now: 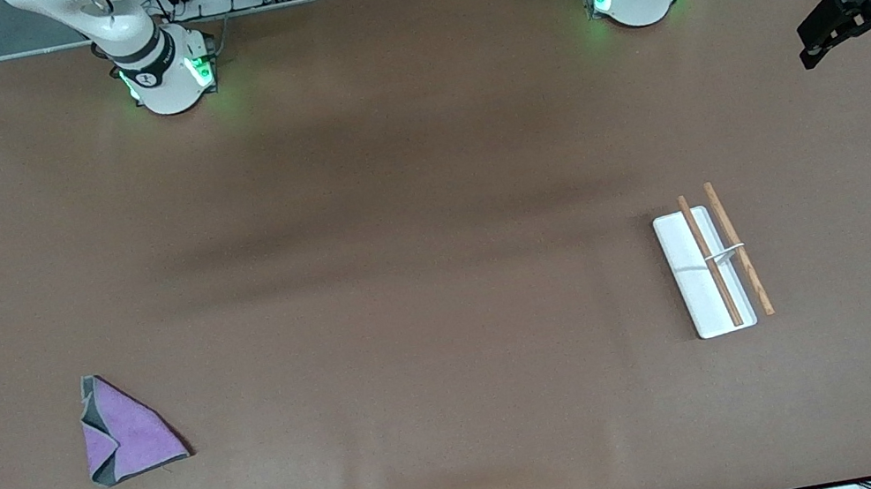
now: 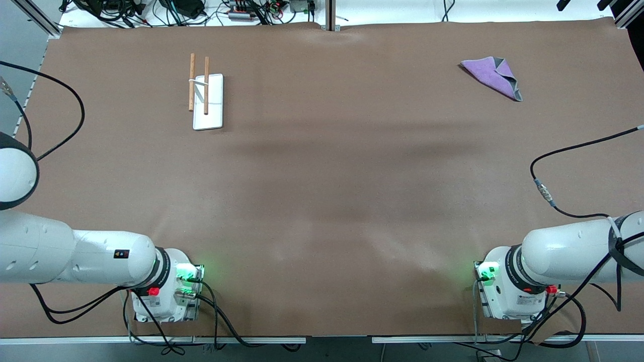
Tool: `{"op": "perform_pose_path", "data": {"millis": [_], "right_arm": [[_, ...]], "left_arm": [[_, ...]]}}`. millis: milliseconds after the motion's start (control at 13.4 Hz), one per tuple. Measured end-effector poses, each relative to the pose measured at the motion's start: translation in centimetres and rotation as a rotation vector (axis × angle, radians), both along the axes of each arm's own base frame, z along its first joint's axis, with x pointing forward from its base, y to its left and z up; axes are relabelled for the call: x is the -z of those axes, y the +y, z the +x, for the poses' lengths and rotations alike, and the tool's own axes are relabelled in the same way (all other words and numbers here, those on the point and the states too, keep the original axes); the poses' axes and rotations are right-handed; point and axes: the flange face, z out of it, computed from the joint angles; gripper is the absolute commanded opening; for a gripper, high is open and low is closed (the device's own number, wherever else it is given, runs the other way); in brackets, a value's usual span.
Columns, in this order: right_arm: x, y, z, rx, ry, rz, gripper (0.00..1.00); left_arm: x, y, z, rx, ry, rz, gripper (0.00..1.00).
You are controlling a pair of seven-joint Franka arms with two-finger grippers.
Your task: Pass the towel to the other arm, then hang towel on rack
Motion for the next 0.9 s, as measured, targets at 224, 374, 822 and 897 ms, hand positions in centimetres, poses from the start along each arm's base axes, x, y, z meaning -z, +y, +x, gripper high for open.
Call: {"op": "perform_pose_path", "data": {"millis": [224,374,822,897], "right_arm": [[0.0,-0.11,-0.01,0.002,0.0,0.0,1.0],[0.0,-0.22,-0.02,0.004,0.0,0.0,1.0],[0.0,-0.54,-0.04,0.01,0.0,-0.001,1.0],[0.0,-0.57,-0.05,0.011,0.0,-0.001,1.0]], "left_arm": [[-0.07,-0.03,-0.05,0.001,0.001,0.0,1.0],[-0.23,0.01,-0.05,0.0,-0.003,0.0,1.0],[-0.34,-0.07,-0.1,0.002,-0.002,0.0,1.0],[-0.32,-0.4,-0.15,0.008,-0.001,0.0,1.0]]}}
